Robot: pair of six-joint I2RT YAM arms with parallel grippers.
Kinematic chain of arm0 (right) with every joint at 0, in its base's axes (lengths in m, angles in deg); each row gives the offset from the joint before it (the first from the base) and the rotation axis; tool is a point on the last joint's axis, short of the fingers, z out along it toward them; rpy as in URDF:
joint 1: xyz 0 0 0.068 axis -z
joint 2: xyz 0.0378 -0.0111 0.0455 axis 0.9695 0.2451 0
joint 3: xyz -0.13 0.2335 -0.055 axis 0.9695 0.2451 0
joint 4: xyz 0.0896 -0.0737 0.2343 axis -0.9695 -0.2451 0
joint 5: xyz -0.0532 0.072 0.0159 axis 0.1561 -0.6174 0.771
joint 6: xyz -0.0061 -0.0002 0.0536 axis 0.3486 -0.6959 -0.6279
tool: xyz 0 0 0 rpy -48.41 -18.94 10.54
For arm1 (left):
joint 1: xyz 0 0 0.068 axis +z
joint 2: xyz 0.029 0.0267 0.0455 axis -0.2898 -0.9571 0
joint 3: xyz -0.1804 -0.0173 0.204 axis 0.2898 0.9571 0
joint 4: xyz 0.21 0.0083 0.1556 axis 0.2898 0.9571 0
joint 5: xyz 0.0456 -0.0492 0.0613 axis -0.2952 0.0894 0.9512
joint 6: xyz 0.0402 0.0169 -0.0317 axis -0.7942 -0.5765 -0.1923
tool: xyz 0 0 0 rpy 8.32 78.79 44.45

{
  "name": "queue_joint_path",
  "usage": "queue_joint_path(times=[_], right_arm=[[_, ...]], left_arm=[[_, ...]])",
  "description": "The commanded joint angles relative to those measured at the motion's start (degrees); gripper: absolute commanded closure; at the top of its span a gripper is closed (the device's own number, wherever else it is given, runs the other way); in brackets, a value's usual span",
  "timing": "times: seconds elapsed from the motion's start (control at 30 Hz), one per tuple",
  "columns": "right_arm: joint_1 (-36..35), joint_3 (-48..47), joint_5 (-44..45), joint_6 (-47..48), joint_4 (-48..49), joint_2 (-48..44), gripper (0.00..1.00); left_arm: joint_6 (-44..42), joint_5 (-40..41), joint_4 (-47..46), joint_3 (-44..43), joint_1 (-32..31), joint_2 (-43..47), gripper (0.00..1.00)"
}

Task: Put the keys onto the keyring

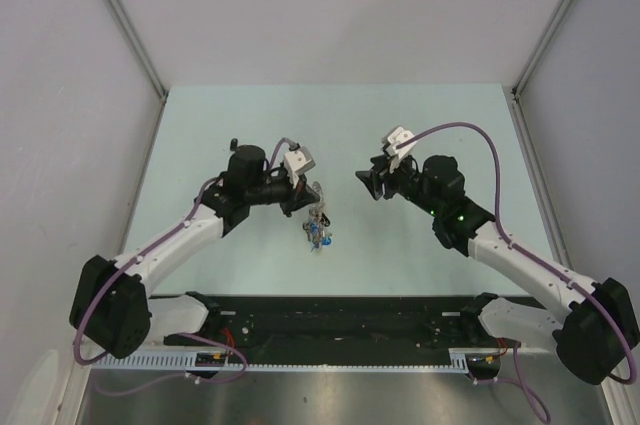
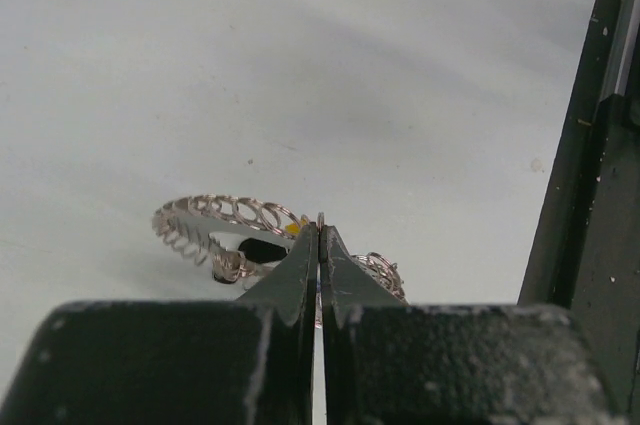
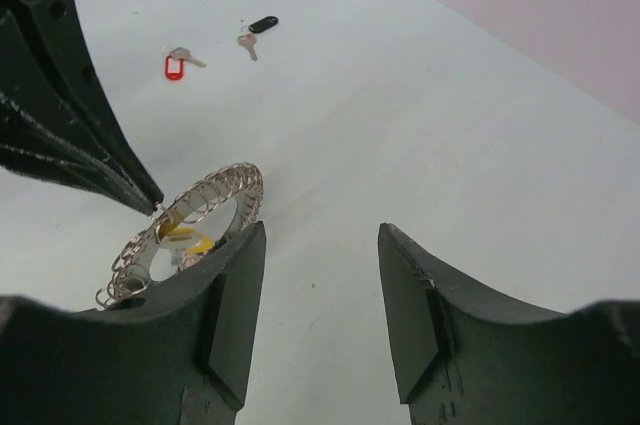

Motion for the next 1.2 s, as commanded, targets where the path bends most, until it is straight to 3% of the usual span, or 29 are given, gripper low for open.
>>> queue_joint_path(times=[0.0, 0.4, 0.43, 0.47, 0.5, 0.57, 0.6, 0.67, 0.7, 0.87, 0.97, 1.17], right_arm=[[1.97, 1.23, 2.39, -7.06, -1.30, -3.01, 0.45], [3.99, 11.07, 2.49, -13.30, 10.91, -12.33, 0.41], [3.99, 11.43, 2.57, -14.00, 11.61, -12.51, 0.40], [3.99, 11.60, 2.75, -15.14, 12.23, -12.77, 0.26], [3.90, 11.61, 2.75, -16.28, 12.32, -12.69, 0.24], [3.90, 11.61, 2.57, -17.17, 12.50, -12.95, 0.17], [3.99, 11.69, 2.57, -17.52, 12.50, -13.04, 0.09], [4.08, 11.78, 2.92, -18.23, 12.76, -13.30, 0.02], [4.08, 11.87, 3.19, -18.58, 12.76, -13.30, 0.00], [4.52, 11.87, 5.21, -21.04, 11.62, -14.27, 0.00], [5.04, 12.31, 7.05, -21.74, 11.26, -15.50, 0.01], [6.89, 13.19, 9.95, -24.03, 8.46, -18.57, 0.00]], left_arm=[[-0.53, 0.74, -0.63, -4.03, -1.72, -2.41, 1.00], [0.96, 3.37, -0.10, -5.97, -6.12, -10.50, 0.99], [1.40, 3.46, -0.27, -6.31, -6.55, -10.94, 0.99], [1.93, 3.55, -0.54, -6.40, -6.65, -11.12, 0.99], [2.37, 3.55, -0.89, -6.49, -6.82, -11.12, 0.98], [3.51, 4.69, -2.21, -6.41, -6.73, -10.42, 0.88], [3.78, 5.39, -3.25, -6.23, -6.73, -9.99, 0.71], [5.17, 8.10, -5.27, -5.27, -6.82, -7.27, 0.56], [5.62, 9.25, -7.29, -4.65, -6.74, -5.95, 0.42], [10.27, 18.22, -11.96, -0.96, -4.98, 2.91, 0.12], [16.93, 22.61, -14.07, 0.62, -0.95, 7.14, 0.01], [26.79, 29.99, -13.55, 1.59, 10.48, 13.30, 0.00]])
